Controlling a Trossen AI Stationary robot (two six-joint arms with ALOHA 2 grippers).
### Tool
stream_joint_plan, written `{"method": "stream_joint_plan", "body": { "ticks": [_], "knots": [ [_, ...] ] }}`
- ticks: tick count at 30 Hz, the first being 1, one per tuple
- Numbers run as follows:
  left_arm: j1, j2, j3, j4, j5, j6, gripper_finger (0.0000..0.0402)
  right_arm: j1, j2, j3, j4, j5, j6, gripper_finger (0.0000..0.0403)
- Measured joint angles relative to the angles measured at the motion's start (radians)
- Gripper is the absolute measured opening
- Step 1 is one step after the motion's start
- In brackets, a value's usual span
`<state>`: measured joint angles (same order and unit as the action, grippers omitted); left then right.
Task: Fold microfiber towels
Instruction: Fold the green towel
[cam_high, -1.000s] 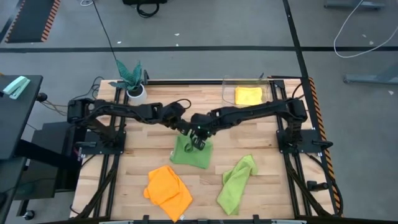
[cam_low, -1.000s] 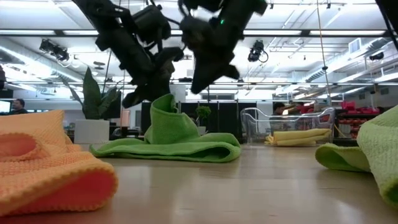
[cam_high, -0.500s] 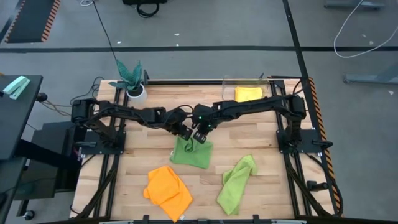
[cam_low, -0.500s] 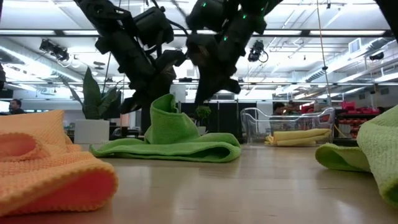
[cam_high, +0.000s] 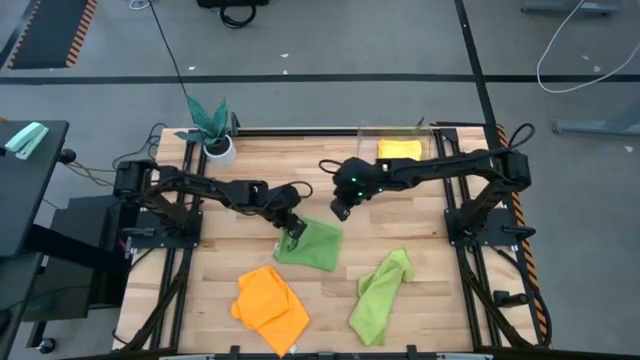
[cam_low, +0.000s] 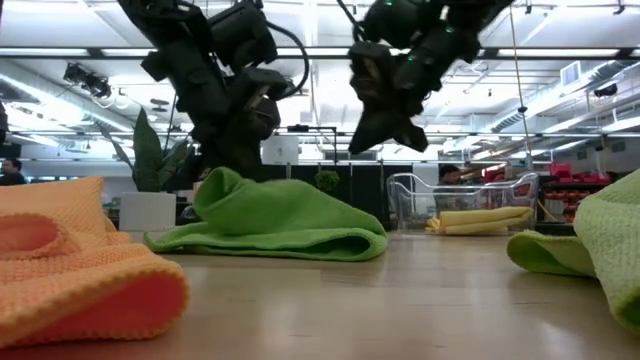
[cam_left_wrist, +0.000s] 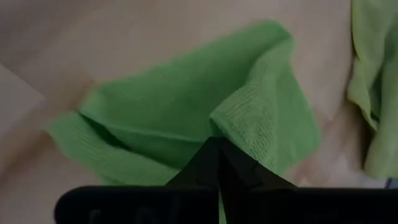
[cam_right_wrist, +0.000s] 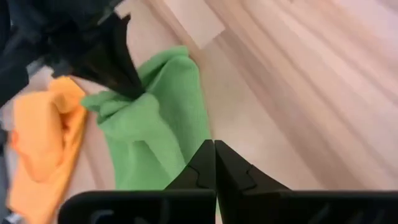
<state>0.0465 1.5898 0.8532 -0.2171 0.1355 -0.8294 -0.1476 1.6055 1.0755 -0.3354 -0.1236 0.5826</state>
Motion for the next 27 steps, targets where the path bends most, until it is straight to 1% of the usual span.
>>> {"method": "stream_joint_plan", "body": {
  "ticks": [4,8,13,18,23,27],
  "knots": [
    [-0.051,0.000,0.000,0.004,0.001,-0.038,0.0010,-0.007,-0.032,-0.097,0.098,-0.008,0.088,0.0000],
    [-0.106,0.000,0.000,-0.006,0.001,-0.086,0.0016,0.006,-0.016,-0.125,0.152,-0.014,0.154,0.0000],
    [-0.175,0.000,0.000,-0.019,-0.003,-0.149,0.0006,0.044,0.046,-0.069,0.152,-0.036,0.137,0.0000],
    [-0.224,0.000,0.000,-0.031,-0.037,-0.216,0.0016,0.051,0.108,-0.009,0.171,-0.068,0.123,0.0000],
    [-0.248,-0.002,0.000,-0.042,-0.068,-0.260,0.0006,0.055,0.189,0.031,0.178,-0.141,0.115,0.0000],
    [-0.248,-0.002,0.000,-0.044,-0.088,-0.283,0.0011,0.101,0.218,0.041,0.169,-0.156,0.104,0.0000]
  ]
}}
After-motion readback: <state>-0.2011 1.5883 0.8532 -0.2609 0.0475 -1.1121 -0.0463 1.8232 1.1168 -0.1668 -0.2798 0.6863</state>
